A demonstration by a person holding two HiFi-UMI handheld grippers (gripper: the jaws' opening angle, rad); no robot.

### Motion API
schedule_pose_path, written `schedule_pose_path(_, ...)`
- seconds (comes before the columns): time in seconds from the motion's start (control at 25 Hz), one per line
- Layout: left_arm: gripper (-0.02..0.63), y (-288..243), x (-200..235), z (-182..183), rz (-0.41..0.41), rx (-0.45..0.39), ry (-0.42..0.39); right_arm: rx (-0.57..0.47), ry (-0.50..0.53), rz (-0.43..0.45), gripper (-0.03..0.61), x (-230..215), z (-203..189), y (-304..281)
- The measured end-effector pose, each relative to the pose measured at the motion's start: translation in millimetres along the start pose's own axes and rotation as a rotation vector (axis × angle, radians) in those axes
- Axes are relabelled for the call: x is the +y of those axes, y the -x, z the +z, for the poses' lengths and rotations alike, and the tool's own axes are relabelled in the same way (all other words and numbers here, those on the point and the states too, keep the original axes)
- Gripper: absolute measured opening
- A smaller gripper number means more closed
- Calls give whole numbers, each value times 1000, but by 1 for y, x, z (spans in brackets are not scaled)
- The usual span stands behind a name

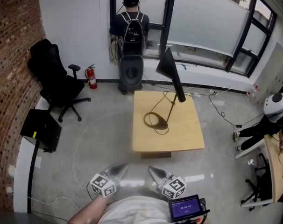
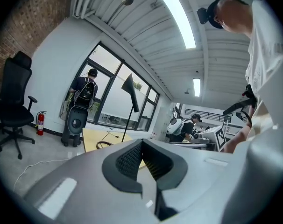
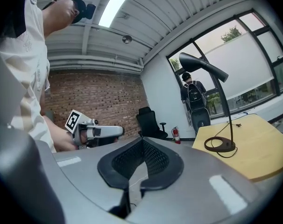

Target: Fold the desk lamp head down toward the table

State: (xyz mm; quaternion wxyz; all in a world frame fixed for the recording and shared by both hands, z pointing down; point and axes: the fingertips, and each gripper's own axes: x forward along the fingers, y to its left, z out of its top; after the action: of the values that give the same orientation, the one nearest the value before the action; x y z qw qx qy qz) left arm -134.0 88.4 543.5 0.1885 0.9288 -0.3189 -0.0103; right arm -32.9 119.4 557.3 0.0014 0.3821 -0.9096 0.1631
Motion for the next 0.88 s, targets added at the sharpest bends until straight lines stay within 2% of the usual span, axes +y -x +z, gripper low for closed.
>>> schedule_pose_path(0.44, 0, -55, 27, 16, 16, 21, -22, -16, 8, 25, 11, -56, 22, -30)
schedule_pose_path(0.88, 0, -141, 47, 43, -31, 46, -53, -68, 16, -39, 12, -141, 58, -34)
